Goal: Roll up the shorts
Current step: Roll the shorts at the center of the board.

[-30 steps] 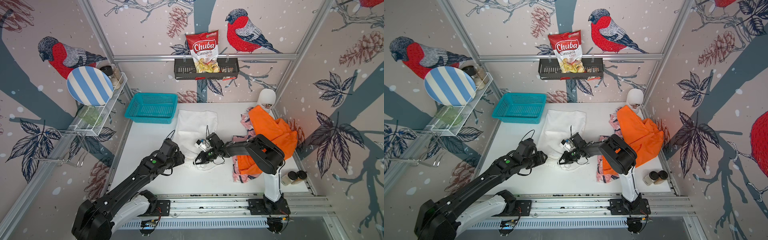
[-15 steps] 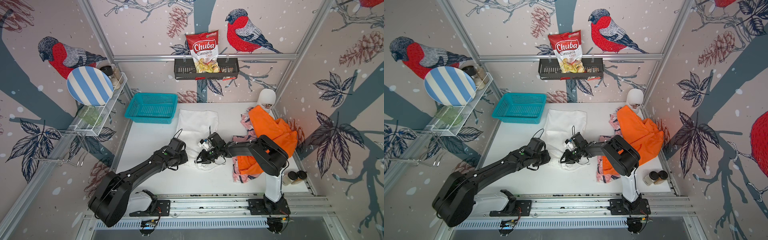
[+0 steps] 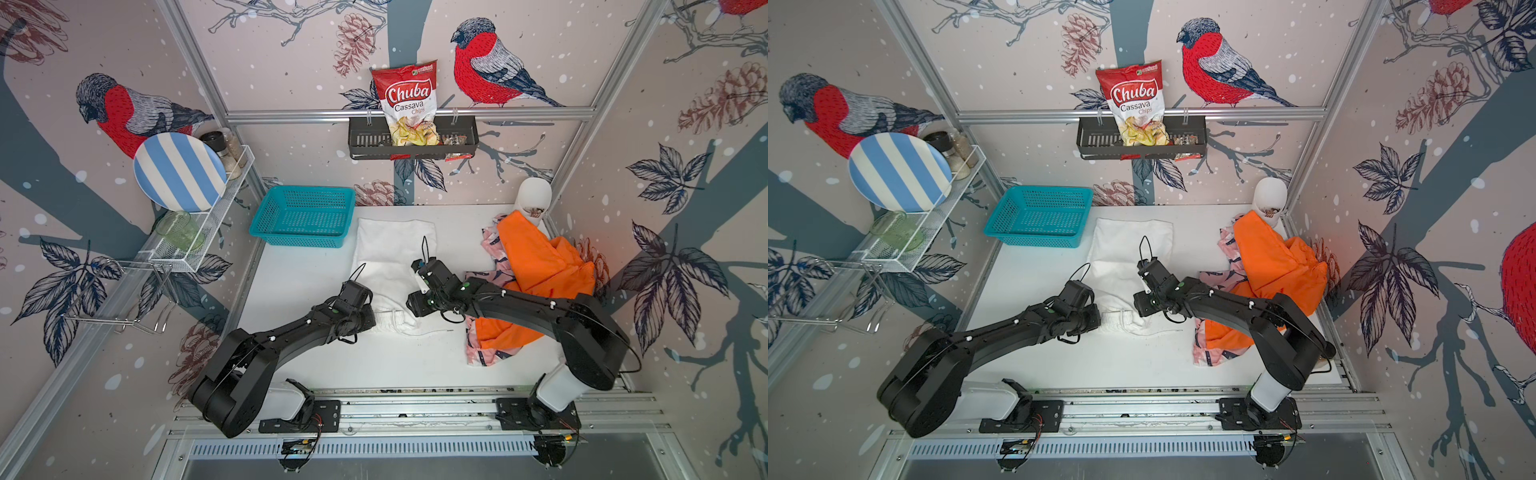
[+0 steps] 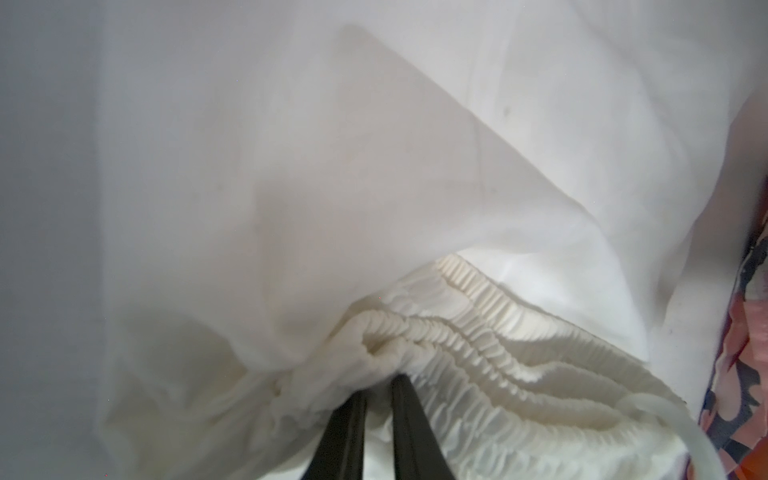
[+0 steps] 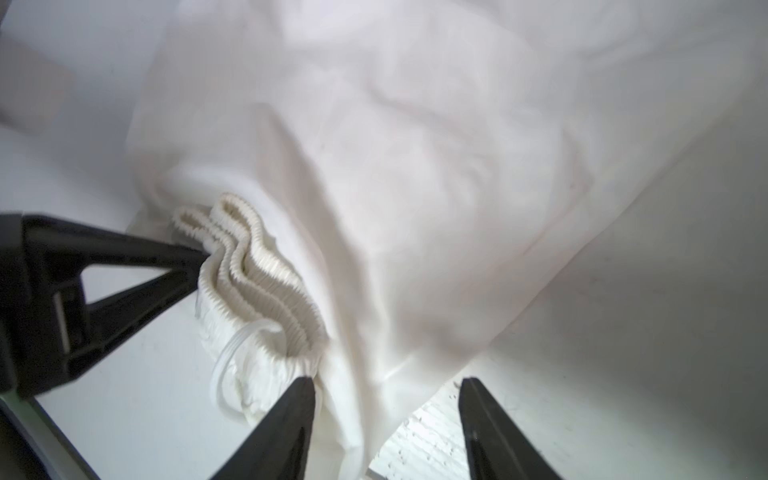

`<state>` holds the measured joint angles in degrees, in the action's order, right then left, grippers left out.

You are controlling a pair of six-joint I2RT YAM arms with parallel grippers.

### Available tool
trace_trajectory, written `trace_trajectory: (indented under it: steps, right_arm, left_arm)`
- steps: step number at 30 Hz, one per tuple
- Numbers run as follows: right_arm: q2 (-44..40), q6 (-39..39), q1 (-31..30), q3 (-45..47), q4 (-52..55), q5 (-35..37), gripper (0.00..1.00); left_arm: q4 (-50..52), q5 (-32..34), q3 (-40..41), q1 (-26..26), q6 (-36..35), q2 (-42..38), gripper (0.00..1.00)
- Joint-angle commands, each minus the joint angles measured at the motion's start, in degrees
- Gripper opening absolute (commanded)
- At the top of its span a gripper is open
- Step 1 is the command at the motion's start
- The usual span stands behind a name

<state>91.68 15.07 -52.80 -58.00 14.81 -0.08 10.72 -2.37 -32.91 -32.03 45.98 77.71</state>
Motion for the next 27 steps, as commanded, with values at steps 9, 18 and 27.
trace_trajectory:
  steps: [9,18,27]
  right_arm:
    - [-11.6,-56.5,-12.4,23.5,-35.3,4.4,1.00]
    - [1.8,-78.4,-13.7,25.3,-47.6,11.8,1.00]
    - [16.8,-93.1,-15.4,26.0,-63.6,24.8,0.92]
  left_arm:
    - [1.3,-3.7,0.6,0.7,-2.1,1.3,0.18]
    - [2.3,-5.4,-0.3,1.0,-3.4,1.8,0.19]
    - [2.2,-6.5,-0.8,1.4,-4.4,2.0,0.19]
